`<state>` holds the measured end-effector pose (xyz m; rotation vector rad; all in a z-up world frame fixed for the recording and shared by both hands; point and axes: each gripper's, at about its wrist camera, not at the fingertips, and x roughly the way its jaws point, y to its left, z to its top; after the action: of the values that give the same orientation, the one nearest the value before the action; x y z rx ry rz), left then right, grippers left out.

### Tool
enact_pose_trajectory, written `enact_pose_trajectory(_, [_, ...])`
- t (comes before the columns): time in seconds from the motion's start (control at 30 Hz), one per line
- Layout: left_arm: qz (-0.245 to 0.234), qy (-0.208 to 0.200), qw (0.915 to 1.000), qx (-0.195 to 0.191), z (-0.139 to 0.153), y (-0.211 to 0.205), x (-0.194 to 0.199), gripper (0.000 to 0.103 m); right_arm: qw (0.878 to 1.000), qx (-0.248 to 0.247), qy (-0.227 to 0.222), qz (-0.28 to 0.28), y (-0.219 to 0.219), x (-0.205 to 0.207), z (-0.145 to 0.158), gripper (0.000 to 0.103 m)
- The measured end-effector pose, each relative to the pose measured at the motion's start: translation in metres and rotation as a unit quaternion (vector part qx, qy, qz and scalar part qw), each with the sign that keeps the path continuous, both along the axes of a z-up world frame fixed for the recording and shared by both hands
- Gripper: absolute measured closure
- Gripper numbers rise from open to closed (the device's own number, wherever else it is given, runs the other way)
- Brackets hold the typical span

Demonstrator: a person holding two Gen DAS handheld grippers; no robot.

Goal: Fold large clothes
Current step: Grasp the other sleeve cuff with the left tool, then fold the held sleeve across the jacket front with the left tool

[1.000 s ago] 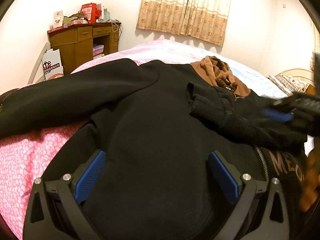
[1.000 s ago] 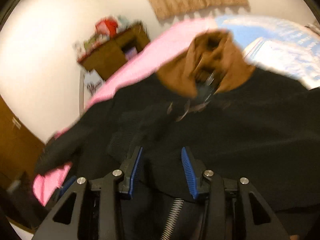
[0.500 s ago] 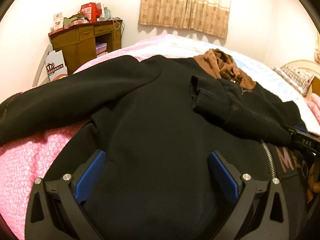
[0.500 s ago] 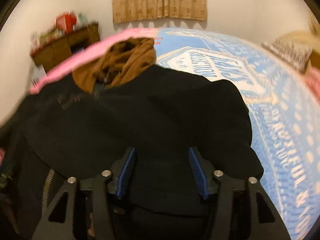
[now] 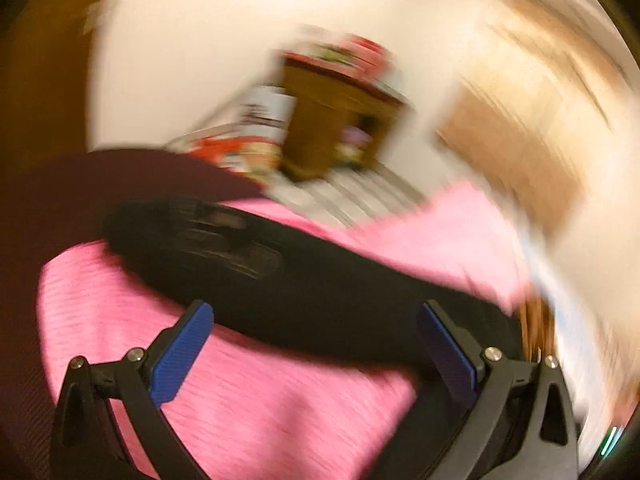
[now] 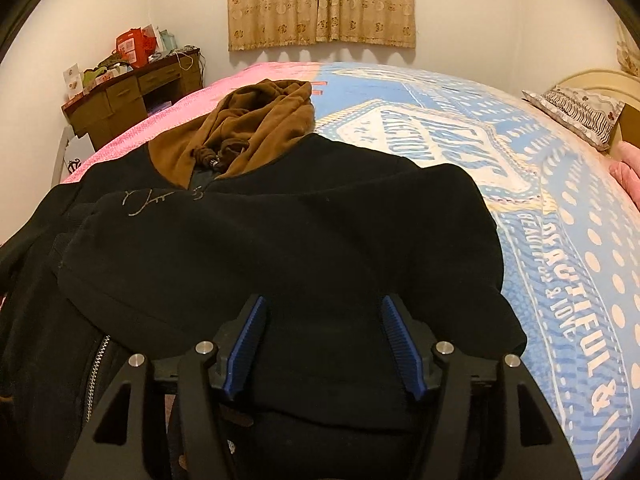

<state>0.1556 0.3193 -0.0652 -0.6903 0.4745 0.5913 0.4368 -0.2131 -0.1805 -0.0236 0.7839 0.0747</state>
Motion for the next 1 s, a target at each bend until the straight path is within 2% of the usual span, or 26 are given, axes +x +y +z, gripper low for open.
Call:
enact_pose_trajectory(0.07, [0.048, -0.008, 0.9976, -0.05, -0.011, 0.038, -0.011, 0.001, 1.0, 0.002, 0.0, 0.0, -0.001, -0.001, 0.0, 0.041])
enact_pose_trajectory(0.13, [0.068, 0.014, 0.9936, -0.089, -0.026, 0.068, -0.012, 0.003, 1.0, 0.001, 0.0, 0.0, 0.0, -0.002, 0.0, 0.041])
enact_pose_trajectory(0.27, [0.069, 0.044, 0.9901, -0.114, -0.05, 0.094, 0.0, 0.012, 1.0, 0.001, 0.0, 0.0, -0.001, -0.002, 0.0, 0.041])
enact_pose_trajectory(0.47, [0.077, 0.058, 0.9875, -0.125, -0.064, 0.104, 0.026, 0.022, 1.0, 0.002, 0.0, 0.0, -0.001, -0.002, 0.0, 0.04])
enact_pose_trajectory(0.5, [0.08, 0.058, 0.9885, -0.115, -0.062, 0.101, 0.028, 0.023, 1.0, 0.003, 0.0, 0.0, -0.001, -0.002, 0.0, 0.04])
enact_pose_trajectory(0.6, [0.086, 0.066, 0.9888, -0.102, -0.063, 0.095, 0.025, 0.039, 1.0, 0.004, 0.0, 0.0, -0.001, -0.002, 0.0, 0.04])
enact_pose_trajectory(0.67, [0.09, 0.066, 0.9887, -0.1, -0.064, 0.099, 0.02, 0.059, 1.0, 0.006, 0.0, 0.0, -0.001, -0.002, 0.0, 0.04])
enact_pose_trajectory(0.77, [0.084, 0.049, 0.9901, -0.101, -0.067, 0.102, 0.014, 0.076, 1.0, 0.008, -0.001, 0.0, -0.001, -0.002, 0.0, 0.04])
enact_pose_trajectory(0.9, [0.076, 0.054, 0.9936, -0.065, -0.061, 0.094, 0.013, 0.083, 1.0, 0.012, -0.001, 0.001, -0.001, -0.002, 0.0, 0.04])
enact_pose_trajectory(1.0, [0.074, 0.052, 0.9956, -0.024, -0.043, 0.084, 0.018, 0.085, 1.0, 0.013, -0.002, 0.001, -0.001, -0.002, 0.0, 0.04])
